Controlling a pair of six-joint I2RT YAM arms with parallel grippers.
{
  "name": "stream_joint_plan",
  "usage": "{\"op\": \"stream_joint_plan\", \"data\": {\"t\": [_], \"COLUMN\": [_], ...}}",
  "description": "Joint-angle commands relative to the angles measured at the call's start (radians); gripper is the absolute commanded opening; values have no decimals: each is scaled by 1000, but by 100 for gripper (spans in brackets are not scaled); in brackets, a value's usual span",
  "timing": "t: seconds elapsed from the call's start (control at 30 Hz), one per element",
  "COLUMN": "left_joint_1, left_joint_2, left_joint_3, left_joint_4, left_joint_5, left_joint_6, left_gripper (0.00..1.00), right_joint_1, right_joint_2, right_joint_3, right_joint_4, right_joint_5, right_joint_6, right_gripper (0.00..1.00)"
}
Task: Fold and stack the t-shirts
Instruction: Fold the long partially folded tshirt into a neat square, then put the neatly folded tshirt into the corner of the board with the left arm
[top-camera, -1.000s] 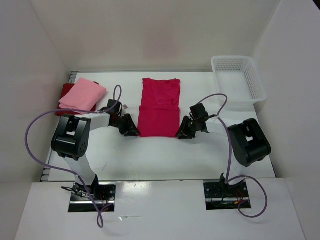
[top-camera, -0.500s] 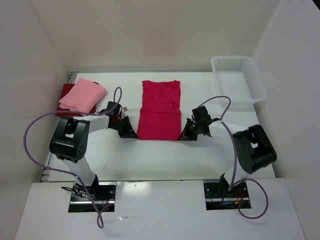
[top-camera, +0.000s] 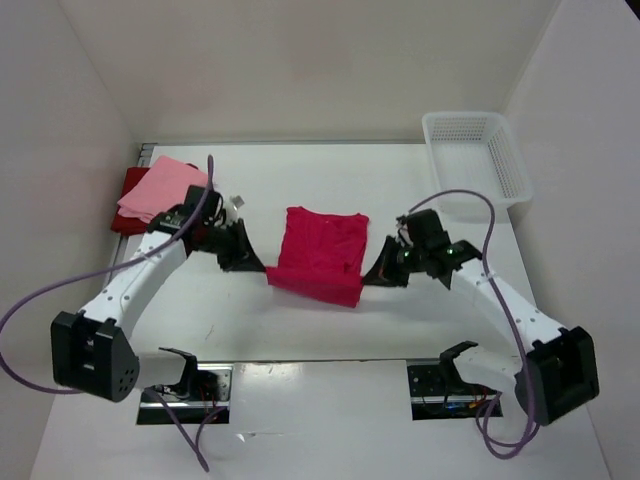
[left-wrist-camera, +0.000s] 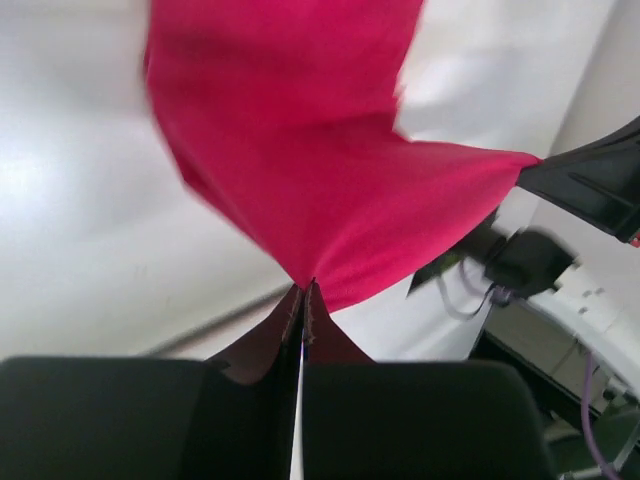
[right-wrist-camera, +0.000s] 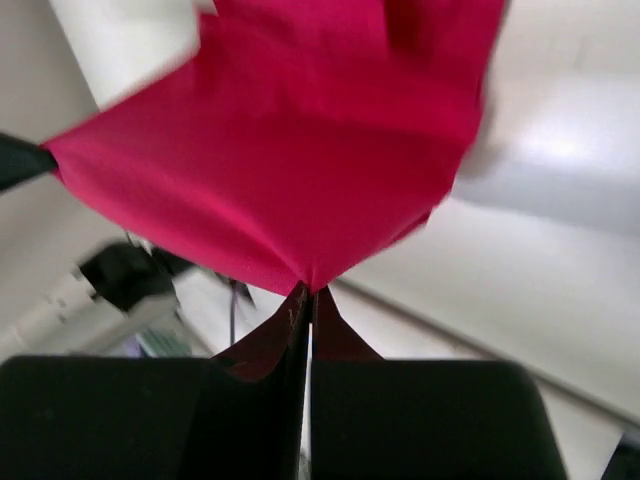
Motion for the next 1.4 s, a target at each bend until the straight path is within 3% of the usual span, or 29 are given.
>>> {"op": "stream_joint_plan", "data": {"t": [0.0,0.13,0.37,0.5,0.57,0.6,0.63,0.67,0.77,0.87,1.03,1.23,1.33,1.37], "left_joint_1": [23,48,48,48,48,48,48,48,69,92,77,45,5,-4], "left_joint_2": [120,373,775,915,936,947,961,961,911,819,739,804,861,876], "left_joint_3": [166,397,689,826,860,883,892,904,851,690,379,320,367,380], "left_joint_4": [35,225,359,368,378,387,387,387,423,465,525,598,598,608], "left_joint_5": [-33,-47,-131,-155,-169,-169,-151,-142,-142,-107,25,56,75,84], "left_joint_6": [9,-36,-98,-119,-130,-130,-130,-130,-100,-41,65,75,75,75], "left_gripper": [0,0,0,0,8,16,36,43,61,75,82,82,78,72], "right_joint_1": [-132,-226,-304,-314,-314,-314,-314,-314,-314,-304,-304,-286,-286,-286], "right_joint_2": [120,397,828,953,975,975,975,975,934,833,640,510,449,425], "right_joint_3": [169,404,676,831,866,877,888,898,911,840,615,423,354,327], "right_joint_4": [-19,94,176,167,167,167,167,167,167,180,252,263,275,285], "right_joint_5": [-21,-53,-43,4,20,29,29,29,17,46,43,-5,-5,-5], "right_joint_6": [-155,-226,-262,-262,-253,-240,-240,-228,-228,-251,-251,-233,-220,-210], "right_gripper": [0,0,0,0,4,9,15,27,43,54,63,63,63,63]}}
